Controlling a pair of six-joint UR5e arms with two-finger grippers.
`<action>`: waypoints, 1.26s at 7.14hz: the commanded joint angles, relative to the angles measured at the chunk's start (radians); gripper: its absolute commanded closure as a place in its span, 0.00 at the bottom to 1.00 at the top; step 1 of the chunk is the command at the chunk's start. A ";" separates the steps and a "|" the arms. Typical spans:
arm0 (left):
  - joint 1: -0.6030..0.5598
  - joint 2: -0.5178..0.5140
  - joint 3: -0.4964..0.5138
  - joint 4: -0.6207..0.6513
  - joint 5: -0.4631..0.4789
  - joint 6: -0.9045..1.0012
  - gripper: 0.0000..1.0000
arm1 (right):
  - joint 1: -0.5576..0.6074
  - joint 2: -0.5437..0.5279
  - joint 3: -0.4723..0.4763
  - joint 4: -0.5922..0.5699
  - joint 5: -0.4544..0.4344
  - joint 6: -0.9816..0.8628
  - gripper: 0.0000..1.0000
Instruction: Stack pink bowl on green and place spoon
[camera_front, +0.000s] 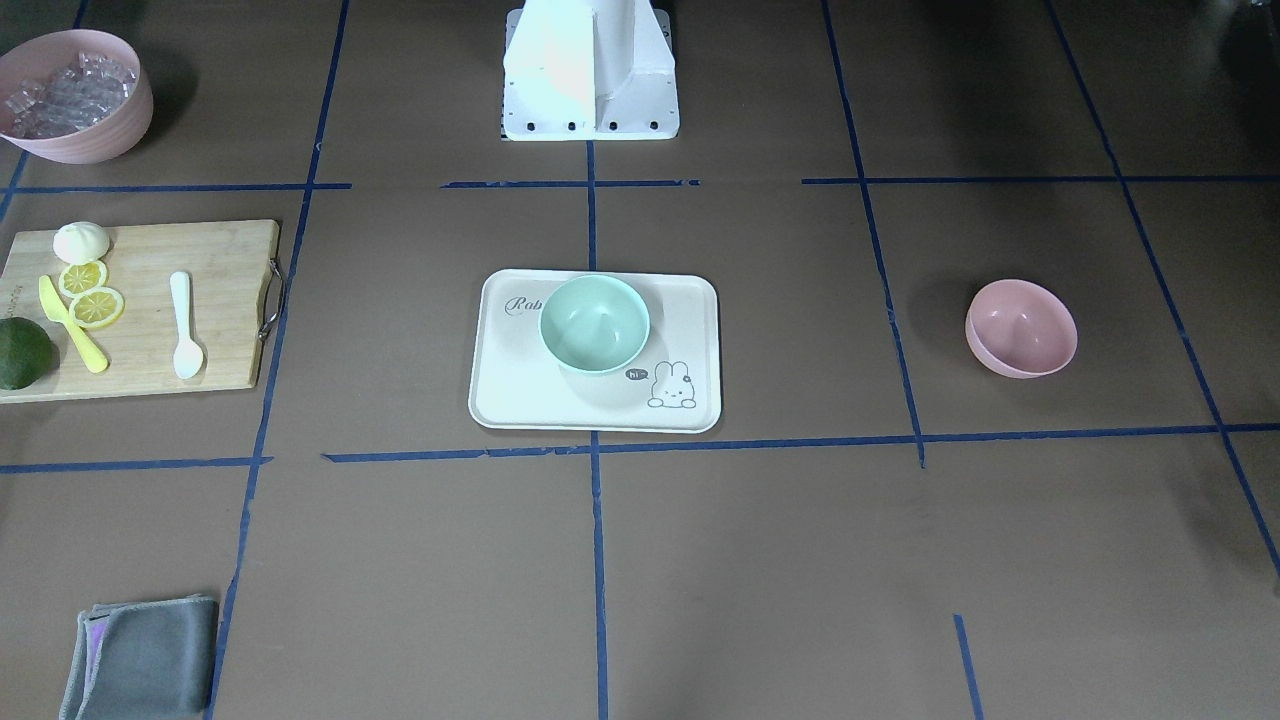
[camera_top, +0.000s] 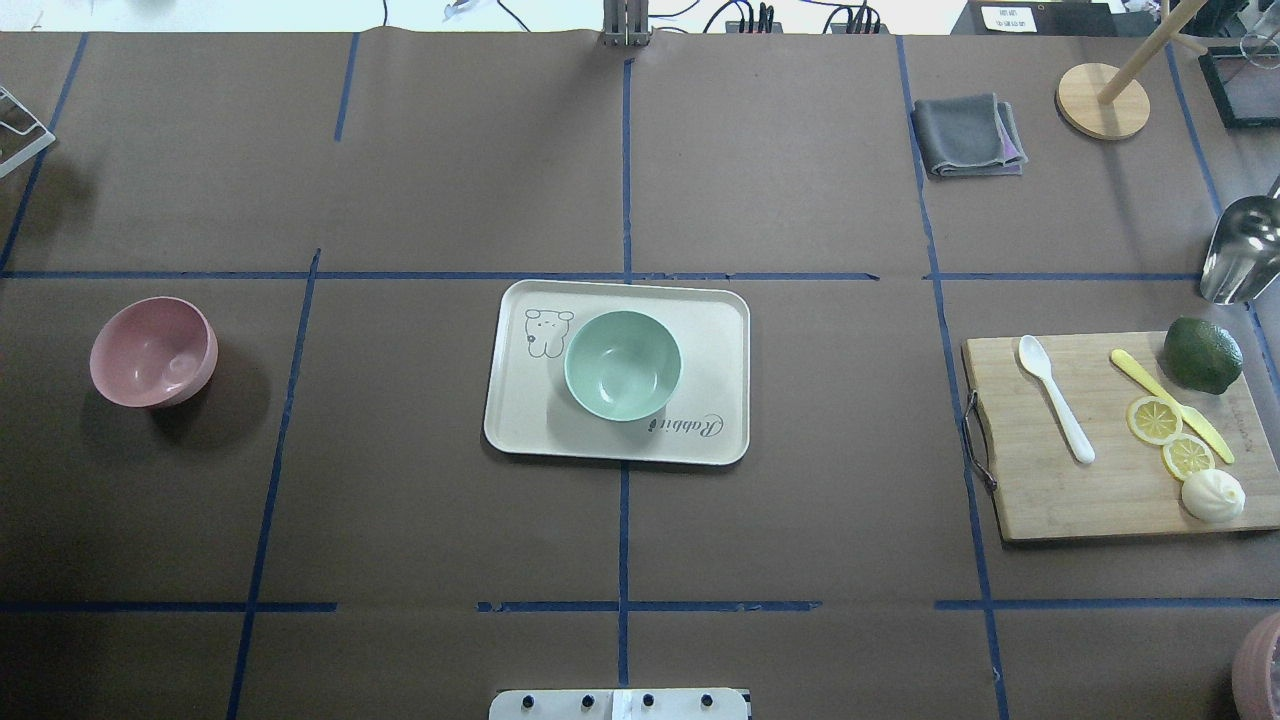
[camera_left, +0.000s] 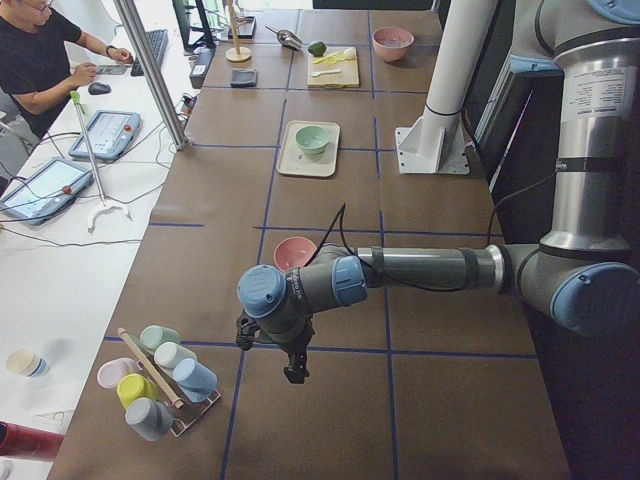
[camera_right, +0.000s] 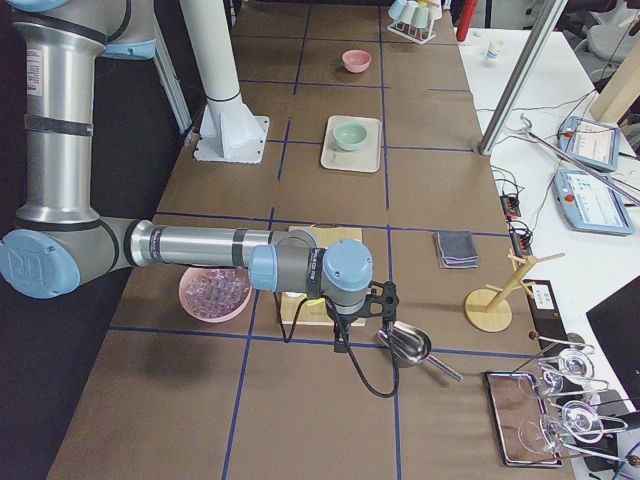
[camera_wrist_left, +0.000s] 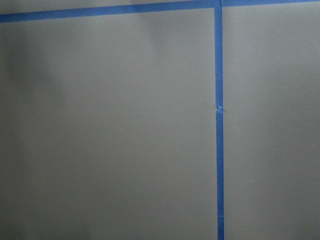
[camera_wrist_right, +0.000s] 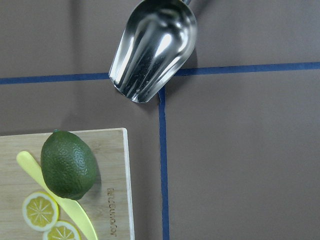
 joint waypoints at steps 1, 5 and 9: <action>0.000 -0.001 -0.001 0.000 0.000 0.002 0.00 | 0.000 -0.001 -0.001 0.003 -0.001 0.000 0.00; 0.000 -0.002 -0.005 -0.014 0.005 0.002 0.00 | 0.000 -0.003 0.002 0.006 -0.001 0.002 0.00; 0.000 -0.001 -0.008 -0.015 0.003 0.000 0.00 | 0.000 -0.001 0.008 0.006 0.002 0.003 0.00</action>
